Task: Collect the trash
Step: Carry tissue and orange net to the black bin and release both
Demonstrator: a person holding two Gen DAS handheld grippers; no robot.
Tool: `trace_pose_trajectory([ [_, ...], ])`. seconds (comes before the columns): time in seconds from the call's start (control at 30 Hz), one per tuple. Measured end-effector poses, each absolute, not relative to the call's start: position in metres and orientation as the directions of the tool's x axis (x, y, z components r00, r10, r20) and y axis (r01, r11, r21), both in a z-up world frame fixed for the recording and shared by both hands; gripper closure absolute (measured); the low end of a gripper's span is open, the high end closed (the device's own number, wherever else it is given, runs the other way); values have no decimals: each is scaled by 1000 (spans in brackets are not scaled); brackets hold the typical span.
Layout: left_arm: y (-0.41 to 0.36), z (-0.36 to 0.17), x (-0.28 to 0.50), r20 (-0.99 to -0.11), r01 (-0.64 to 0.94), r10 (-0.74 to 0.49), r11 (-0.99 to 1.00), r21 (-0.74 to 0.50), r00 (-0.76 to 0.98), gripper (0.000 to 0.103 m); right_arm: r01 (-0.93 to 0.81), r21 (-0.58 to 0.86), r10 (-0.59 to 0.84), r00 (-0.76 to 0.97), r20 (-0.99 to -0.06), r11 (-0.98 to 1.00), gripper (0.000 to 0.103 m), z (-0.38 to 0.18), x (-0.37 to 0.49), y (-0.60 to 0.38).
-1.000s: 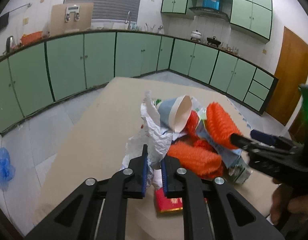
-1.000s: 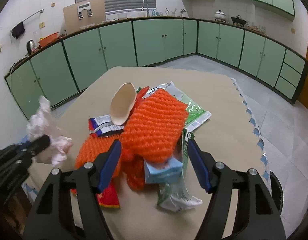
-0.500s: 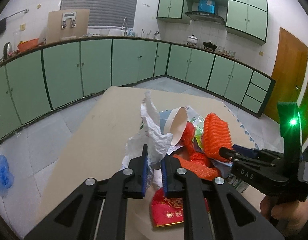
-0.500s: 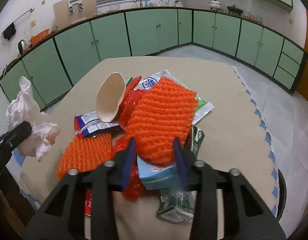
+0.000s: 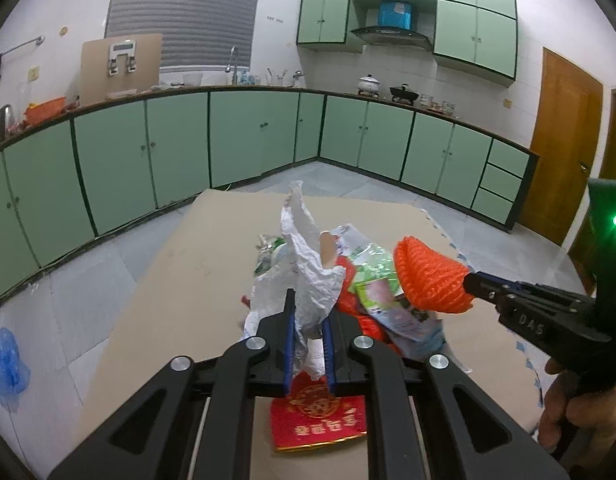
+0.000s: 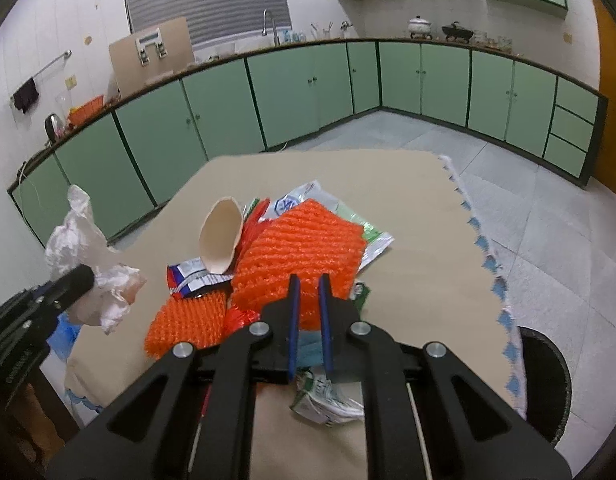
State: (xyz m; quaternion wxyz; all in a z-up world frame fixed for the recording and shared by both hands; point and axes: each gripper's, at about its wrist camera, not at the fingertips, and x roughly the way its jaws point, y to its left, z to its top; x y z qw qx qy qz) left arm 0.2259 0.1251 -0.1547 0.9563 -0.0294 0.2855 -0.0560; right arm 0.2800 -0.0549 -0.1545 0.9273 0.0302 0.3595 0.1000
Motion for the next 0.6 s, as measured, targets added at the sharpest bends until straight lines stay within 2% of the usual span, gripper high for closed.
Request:
trace_pose_trajectory([
  [0.3, 78, -135, 213, -528, 184, -189, 981, -64, 828, 91, -89, 122, 146, 763, -629, 989, 95, -127, 245, -127],
  [0.6, -10, -128, 217, -541, 347, -322, 936, -58, 777, 91, 33, 98, 38, 767, -640, 995, 95, -125, 217, -222],
])
